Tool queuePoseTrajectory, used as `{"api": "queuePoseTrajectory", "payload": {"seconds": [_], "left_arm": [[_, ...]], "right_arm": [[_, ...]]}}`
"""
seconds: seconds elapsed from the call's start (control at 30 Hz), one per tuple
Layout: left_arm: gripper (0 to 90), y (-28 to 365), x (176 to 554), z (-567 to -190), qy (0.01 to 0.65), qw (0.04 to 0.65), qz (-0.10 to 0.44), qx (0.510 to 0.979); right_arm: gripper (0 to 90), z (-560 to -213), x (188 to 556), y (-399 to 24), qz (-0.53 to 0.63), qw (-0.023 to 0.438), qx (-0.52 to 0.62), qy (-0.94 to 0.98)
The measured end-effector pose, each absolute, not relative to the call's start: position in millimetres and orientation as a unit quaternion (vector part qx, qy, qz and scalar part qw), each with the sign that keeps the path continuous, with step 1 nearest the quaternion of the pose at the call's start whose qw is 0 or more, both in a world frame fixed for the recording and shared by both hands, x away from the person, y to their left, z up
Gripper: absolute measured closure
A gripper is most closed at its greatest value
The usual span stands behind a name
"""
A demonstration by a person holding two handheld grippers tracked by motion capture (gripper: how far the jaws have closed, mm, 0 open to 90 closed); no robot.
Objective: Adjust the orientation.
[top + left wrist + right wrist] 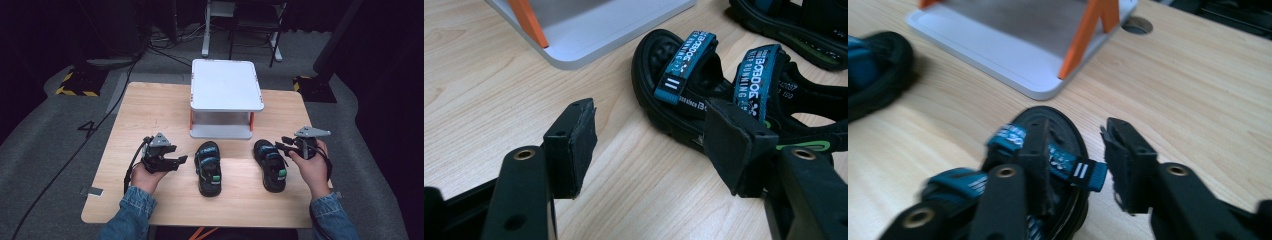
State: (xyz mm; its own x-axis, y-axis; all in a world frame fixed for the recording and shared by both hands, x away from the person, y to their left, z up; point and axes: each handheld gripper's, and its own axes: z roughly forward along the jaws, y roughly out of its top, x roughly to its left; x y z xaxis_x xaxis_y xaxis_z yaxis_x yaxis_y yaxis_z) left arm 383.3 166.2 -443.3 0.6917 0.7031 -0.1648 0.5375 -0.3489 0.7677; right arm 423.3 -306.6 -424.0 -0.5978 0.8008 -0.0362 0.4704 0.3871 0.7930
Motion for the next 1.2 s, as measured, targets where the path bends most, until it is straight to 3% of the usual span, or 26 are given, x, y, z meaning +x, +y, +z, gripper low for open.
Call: {"api": "queuePoseTrajectory", "payload": {"seconds": [0.17,0.33,0.5,0.57,0.63,1.2], "left_arm": [[38.5,162.7,388.1,-442.3,0.376,0.423,0.095,0.819],[38.4,159.8,390.7,-442.6,0.375,0.423,0.093,0.820],[38.3,158.6,392.6,-442.8,0.373,0.421,0.091,0.822],[38.3,158.9,393.9,-442.8,0.375,0.423,0.092,0.820],[38.1,158.9,394.4,-442.8,0.375,0.424,0.092,0.819],[38.0,160.1,395.4,-441.6,0.376,0.424,0.095,0.818]], "right_arm": [[47.7,-407.8,403.7,-306.4,0.358,0.170,0.358,0.846],[48.7,-410.8,395.8,-298.7,0.320,0.143,0.330,0.877],[55.1,-422.3,397.7,-290.3,0.273,0.167,0.314,0.894],[71.0,-424.5,397.8,-289.9,0.270,0.187,0.313,0.891],[74.1,-424.3,397.2,-291.6,0.271,0.194,0.317,0.888],[80.1,-412.8,385.0,-267.7,0.311,0.190,0.314,0.877]]}}
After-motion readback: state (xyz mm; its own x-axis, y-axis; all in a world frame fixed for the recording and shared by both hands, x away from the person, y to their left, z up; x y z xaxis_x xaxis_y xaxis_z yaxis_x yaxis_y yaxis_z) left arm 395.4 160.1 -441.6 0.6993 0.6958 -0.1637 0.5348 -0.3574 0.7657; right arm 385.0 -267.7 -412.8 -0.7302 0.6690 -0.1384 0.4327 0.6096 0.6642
